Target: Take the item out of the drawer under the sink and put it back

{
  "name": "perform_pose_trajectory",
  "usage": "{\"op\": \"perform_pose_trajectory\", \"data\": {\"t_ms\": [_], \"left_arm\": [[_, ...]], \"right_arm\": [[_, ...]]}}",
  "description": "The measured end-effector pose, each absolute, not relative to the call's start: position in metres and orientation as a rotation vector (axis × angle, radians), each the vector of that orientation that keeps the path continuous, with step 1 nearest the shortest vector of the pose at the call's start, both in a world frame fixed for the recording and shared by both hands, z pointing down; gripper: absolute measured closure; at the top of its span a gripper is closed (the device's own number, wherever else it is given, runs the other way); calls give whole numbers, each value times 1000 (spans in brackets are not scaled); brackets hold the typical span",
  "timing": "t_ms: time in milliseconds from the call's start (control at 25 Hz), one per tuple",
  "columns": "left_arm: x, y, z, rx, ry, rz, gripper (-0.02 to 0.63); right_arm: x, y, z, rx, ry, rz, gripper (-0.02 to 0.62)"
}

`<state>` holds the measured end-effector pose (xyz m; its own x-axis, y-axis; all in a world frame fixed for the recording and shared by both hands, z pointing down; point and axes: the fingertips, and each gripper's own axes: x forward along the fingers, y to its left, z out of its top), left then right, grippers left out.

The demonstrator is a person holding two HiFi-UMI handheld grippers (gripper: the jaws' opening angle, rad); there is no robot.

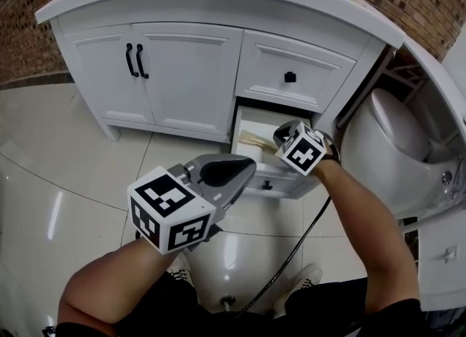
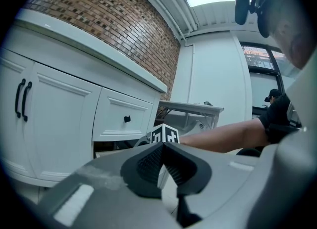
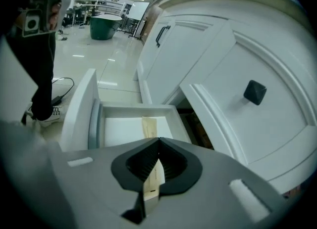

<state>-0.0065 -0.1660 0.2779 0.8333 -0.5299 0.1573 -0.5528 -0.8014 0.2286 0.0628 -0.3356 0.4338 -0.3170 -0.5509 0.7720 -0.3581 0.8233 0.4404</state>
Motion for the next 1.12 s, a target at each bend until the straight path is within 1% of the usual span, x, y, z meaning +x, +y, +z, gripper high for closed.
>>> {"op": "perform_pose_trajectory", "data": {"t_ms": [160,360,640,880,1120], "left_arm": [[-12,-168,276,2748,-855,112,600],[-13,-162,270,2747,-841,76,600],[-1,-148,268,2804,-796,109,600],[1,-147,270,2808,-796,121,600],[2,-144,270,2818,-802,131,600]], "right_arm": [[57,-315,399,748,-2086,-198,588],[51,-274,338,835,-2403,6,588],[68,-212,253,953,-2710,252,588],[92,-171,239,1036,-2735,299,588],[112,-153,235,1074,-2742,300,588]]}}
